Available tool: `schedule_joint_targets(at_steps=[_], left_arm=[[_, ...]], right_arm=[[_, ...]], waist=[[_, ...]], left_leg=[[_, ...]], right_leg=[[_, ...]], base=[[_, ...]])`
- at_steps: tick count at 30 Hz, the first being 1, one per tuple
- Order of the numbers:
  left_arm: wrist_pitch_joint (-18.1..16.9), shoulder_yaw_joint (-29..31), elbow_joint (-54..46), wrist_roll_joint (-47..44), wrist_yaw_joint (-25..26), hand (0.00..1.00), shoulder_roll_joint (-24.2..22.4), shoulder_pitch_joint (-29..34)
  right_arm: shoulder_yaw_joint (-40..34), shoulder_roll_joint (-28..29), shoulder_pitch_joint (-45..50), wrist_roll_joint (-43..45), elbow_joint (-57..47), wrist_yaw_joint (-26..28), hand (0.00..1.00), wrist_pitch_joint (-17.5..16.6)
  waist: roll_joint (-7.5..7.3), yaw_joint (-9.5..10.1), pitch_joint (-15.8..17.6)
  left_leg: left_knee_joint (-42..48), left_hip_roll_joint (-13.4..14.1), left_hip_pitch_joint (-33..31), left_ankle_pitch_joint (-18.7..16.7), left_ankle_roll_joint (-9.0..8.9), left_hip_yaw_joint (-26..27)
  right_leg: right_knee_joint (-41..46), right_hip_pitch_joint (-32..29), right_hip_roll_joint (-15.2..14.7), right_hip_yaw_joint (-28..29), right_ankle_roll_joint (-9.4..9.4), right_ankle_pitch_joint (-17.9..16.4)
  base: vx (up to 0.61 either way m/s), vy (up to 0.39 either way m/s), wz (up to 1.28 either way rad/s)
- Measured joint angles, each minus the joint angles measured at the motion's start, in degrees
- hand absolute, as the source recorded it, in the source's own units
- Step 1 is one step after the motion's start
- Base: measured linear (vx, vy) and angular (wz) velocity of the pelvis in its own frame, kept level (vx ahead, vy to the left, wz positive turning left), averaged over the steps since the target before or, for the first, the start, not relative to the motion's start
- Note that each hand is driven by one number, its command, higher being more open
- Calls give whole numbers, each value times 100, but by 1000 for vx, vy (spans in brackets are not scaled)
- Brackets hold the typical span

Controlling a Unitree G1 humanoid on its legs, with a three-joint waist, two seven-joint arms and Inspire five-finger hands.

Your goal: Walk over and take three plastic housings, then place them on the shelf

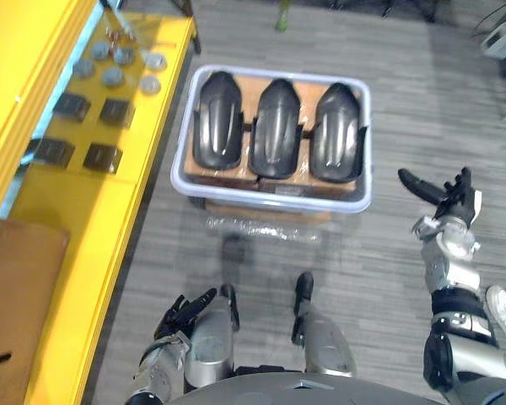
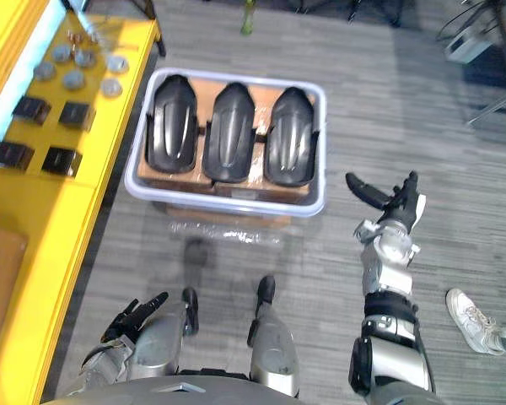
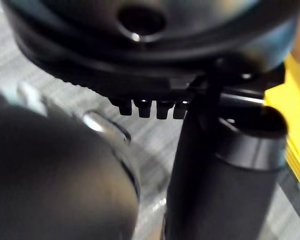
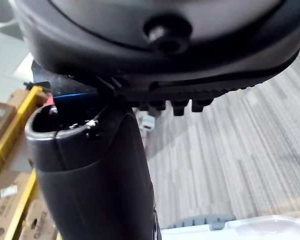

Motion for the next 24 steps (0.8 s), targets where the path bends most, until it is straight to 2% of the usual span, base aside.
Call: schedule_joint_targets(at_steps=[2,5,9,13,20,22,24], left_arm=[[-28,-6,235,25,-82,100,-20,-9],[-116,-136,275,38,-193,100,23,-56],[-270,-346,289,-62,-314,100,-3,-125],[-357,-456,392,-288,-405,100,-18,-163],[-432,-603,500,-468,-484,100,-96,-217],[-448,-626,508,-518,-506,100,-101,-222],[-453,-645,525,-585,-528,100,-99,-224]], right_arm=[[175,-358,-382,-1,313,-6,100,143],[427,-744,-905,0,655,-37,100,226],[792,-1290,-1559,-4,913,-49,100,321],[1048,-1525,-1804,-10,1169,-56,100,395],[1409,-1885,-2369,-8,1741,-92,100,1028],[1538,-2009,-2574,-6,1931,-25,100,1226],[1621,-2053,-2688,-4,2027,20,100,1285]], waist=[[97,16,67],[167,13,110],[373,36,284],[500,56,374],[721,146,443],[742,176,450],[749,182,454]], left_leg=[[49,-75,-146,42,48,-72],[63,-168,-355,130,108,-129],[165,-226,-518,151,145,-166],[241,-266,-628,156,149,-268],[229,-346,-784,271,162,-402],[207,-364,-859,324,151,-451],[200,-383,-902,349,153,-470]], right_leg=[[88,-124,-74,-72,1,-2],[158,-312,-163,-127,10,5],[433,-538,-251,-174,-5,-46],[823,-728,-344,-261,14,-253],[1111,-939,-451,-373,0,-366],[1163,-1015,-477,-421,-14,-376],[1248,-1090,-505,-430,-18,-414]], base=[[-73,47,24],[-62,62,17],[-49,49,5],[-61,29,14],[-28,13,11],[-27,11,15],[-22,7,9]])
